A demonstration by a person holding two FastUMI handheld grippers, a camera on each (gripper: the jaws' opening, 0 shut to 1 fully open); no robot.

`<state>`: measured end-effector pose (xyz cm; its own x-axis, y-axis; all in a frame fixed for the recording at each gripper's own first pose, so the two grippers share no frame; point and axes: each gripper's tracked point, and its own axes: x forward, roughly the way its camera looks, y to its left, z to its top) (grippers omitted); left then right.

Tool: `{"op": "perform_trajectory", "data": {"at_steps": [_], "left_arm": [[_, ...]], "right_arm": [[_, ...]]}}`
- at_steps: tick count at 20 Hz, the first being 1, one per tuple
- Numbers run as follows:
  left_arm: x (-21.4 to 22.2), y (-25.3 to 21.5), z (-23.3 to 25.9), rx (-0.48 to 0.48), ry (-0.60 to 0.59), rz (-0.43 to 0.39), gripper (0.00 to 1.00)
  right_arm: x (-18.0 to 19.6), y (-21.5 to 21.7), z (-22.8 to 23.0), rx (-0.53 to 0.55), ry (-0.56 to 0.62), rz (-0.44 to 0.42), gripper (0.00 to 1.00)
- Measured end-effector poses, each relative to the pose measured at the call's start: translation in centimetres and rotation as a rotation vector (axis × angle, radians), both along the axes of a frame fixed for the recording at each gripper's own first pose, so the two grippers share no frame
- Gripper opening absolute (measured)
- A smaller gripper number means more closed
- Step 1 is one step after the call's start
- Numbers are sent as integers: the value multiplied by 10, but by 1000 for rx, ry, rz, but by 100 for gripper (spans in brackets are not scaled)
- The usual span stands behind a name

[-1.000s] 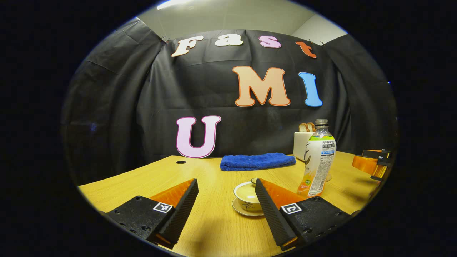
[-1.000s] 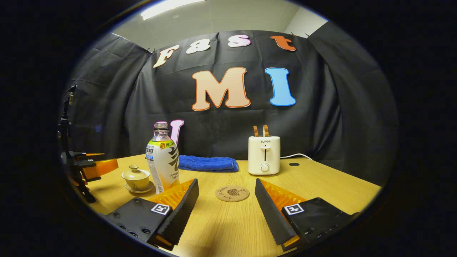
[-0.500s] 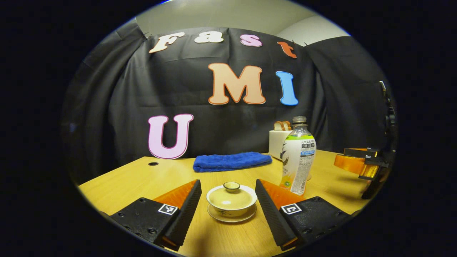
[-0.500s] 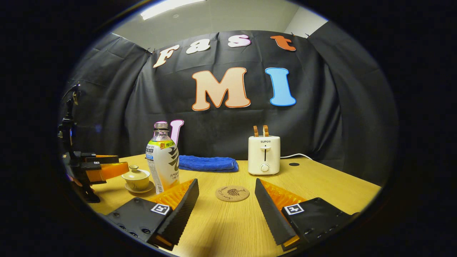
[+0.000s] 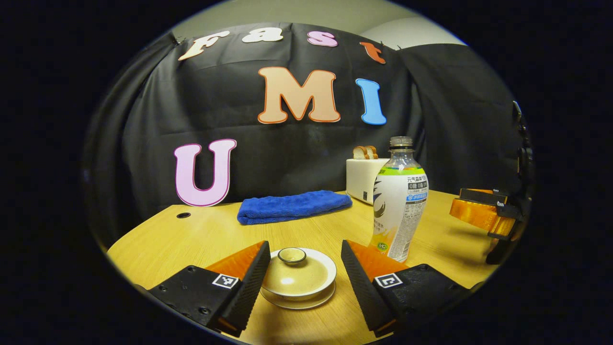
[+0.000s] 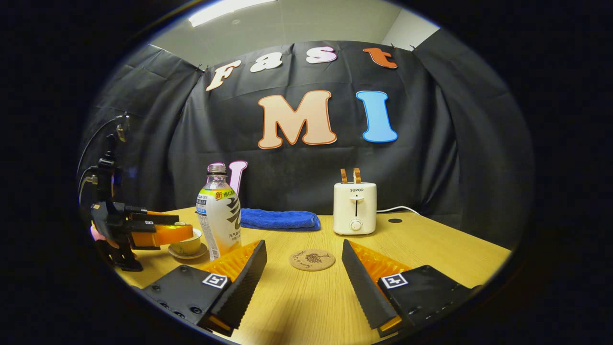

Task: Open the teacup lid with one hand, grasp the water bottle and pour water into the teacup with the other hand; after pouring, place the water bottle on the coaster and then close the teacup lid.

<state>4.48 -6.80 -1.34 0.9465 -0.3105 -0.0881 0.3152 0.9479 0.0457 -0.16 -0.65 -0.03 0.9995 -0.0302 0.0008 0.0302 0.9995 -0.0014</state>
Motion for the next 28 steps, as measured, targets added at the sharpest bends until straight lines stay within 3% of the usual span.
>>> {"op": "perform_trajectory", "data": {"at_steps": [3,8,9,14,18,21,28], "left_arm": [[8,-2,-1,11,9,-1,78],[18,7,3,8,-6,36,49],[21,8,2,-4,2,44,29],[20,10,4,-18,-6,49,27],[13,22,13,-70,-59,95,28],[3,39,13,-64,-70,152,26],[-29,92,21,-58,-135,320,25]], "right_arm": [[0,0,1,0,1,4,96],[0,1,1,0,1,4,96],[-1,1,1,1,1,5,96],[0,1,1,1,1,8,96],[-1,9,1,3,4,62,96],[-1,44,-3,11,14,229,99],[3,88,-5,19,24,392,96]]}}
